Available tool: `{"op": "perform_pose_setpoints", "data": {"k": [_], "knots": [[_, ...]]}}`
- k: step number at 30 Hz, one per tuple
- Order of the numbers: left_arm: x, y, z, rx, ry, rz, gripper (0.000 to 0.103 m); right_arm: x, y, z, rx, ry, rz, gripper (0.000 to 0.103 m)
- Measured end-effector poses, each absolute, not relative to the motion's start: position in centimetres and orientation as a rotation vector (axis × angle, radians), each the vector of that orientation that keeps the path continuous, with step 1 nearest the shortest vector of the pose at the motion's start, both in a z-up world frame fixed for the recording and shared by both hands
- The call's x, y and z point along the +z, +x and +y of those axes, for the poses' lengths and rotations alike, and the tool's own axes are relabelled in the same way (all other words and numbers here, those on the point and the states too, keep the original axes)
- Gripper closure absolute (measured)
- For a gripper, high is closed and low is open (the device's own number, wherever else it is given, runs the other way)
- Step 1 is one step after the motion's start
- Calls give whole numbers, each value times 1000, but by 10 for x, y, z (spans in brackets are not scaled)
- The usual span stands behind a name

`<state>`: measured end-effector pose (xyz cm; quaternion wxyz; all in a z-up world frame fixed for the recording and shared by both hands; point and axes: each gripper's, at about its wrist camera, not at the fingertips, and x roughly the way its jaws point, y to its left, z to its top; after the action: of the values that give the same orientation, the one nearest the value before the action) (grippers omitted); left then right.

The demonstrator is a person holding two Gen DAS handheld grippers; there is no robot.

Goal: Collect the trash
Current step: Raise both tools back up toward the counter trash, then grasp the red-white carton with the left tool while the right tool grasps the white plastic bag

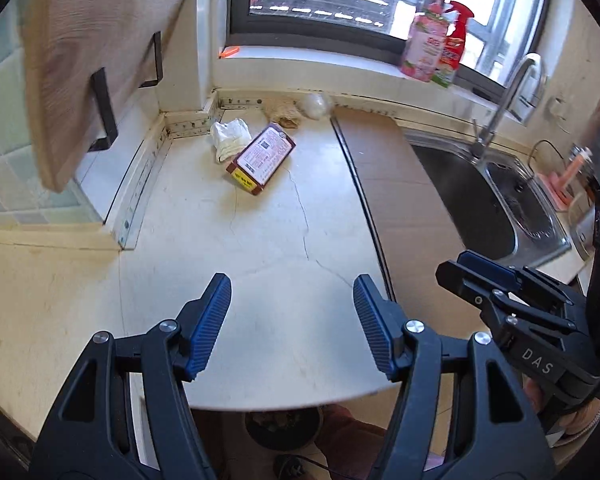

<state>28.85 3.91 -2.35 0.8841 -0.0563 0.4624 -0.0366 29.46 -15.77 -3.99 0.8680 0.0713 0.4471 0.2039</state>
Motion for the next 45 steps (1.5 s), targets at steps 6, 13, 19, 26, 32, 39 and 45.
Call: {"op": "perform_pose_setpoints", "data": {"k": [6,13,19,26,32,39,45], "knots": [[-51,390,40,-26,-94,1038,43,-55,402,-154,453,146,974,66],[-97,496,56,7,-91,1142,43,-83,516,-150,470,177,1021,66],[-136,552,55,-11,-63,1227,43,-119,579,-140,499,220,1085,66],[-168,586,46,-4,-18,1284,42,-154,608,-126,528,239,1131,66],[-168,597,48,-57,-49,1282,39,-171,612,-122,546,238,1157,66],[-156,591,27,-252,67,1273,39,-173,609,-130,545,262,1165,66],[-160,592,20,-372,135,1280,39,-169,607,-140,535,278,1153,66]]}}
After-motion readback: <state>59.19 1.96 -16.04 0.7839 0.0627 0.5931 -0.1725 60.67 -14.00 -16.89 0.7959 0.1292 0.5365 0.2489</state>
